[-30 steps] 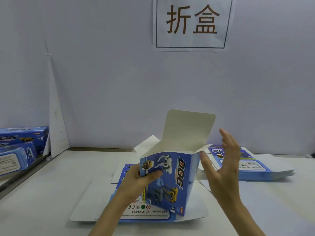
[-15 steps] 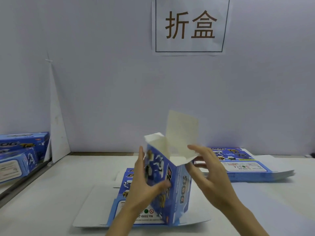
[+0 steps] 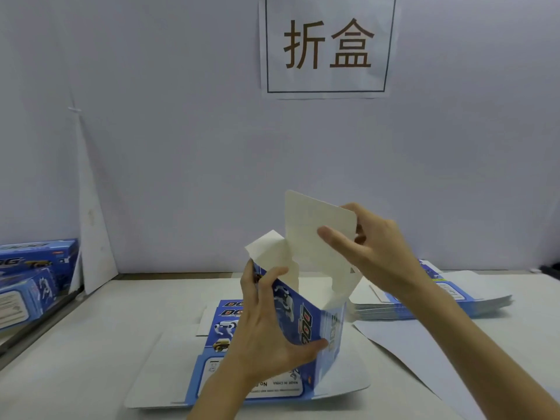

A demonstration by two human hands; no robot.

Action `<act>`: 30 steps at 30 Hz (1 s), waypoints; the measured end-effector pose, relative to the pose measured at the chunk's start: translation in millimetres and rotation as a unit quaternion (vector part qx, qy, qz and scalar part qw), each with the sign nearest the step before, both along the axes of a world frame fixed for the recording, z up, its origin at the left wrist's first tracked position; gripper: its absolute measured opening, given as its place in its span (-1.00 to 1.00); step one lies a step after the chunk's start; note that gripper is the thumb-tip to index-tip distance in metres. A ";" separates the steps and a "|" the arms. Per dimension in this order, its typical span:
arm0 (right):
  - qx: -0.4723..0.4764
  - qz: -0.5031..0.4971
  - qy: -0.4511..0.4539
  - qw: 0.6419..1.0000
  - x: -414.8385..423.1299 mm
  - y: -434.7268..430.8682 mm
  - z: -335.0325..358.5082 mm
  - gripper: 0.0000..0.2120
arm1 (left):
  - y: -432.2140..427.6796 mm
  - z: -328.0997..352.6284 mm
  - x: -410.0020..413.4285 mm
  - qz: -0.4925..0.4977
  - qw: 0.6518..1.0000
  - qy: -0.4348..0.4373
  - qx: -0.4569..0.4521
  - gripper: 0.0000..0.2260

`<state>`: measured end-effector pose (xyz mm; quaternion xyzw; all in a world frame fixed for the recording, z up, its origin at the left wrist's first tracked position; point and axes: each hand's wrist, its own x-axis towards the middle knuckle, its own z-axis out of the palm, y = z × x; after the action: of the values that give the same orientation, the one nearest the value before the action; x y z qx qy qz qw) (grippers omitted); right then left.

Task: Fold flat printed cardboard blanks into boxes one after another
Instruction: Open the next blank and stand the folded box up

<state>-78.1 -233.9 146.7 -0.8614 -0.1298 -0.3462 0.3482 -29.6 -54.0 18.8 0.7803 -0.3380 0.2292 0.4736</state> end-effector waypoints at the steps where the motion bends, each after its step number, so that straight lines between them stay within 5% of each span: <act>1: -0.006 -0.022 -0.017 1.000 3.9 -0.9 2.5 -0.69 | 0.6 1.8 0.1 -0.010 1.000 0.000 0.000 -0.16; 4: 0.019 -0.045 -0.028 0.998 22.5 -5.5 3.6 -0.84 | 3.5 3.6 -0.2 -0.019 1.000 0.010 0.001 -0.21; 6: 0.160 -0.026 0.035 0.986 35.5 -12.5 -6.1 -0.85 | 4.2 3.1 -0.4 -0.020 1.000 0.023 -0.004 -0.19; 9: 0.385 -0.067 0.184 0.902 45.5 -23.7 -40.4 -0.83 | 2.1 2.0 0.1 -0.025 0.999 0.033 -0.007 -0.16; 12: 0.470 -0.070 0.374 0.796 45.6 -16.7 -94.0 -0.80 | -0.9 1.5 -1.4 -0.012 0.999 0.047 -0.006 -0.14; 14: 0.477 -0.043 0.409 0.777 42.0 -6.9 -107.7 -0.83 | -2.2 1.6 -0.8 -0.011 0.999 0.052 0.001 -0.12; 20: 0.425 -0.028 0.361 0.829 42.4 -13.9 -48.4 -0.87 | 6.1 -0.3 0.1 -0.004 0.998 0.054 0.024 -0.13; 24: 0.294 -0.029 0.232 0.927 44.2 -21.8 -17.1 -0.75 | 4.8 0.1 0.5 -0.010 0.997 0.063 0.034 -0.13; 30: 0.104 -0.077 0.025 0.991 51.0 -18.6 -14.8 -0.80 | -0.4 2.3 -1.8 -0.007 0.997 0.062 0.034 -0.19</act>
<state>-27.1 -252.6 131.9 -0.8366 -0.0173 -0.3619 0.4110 -31.4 -54.4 21.0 0.8063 -0.3206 0.1656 0.4687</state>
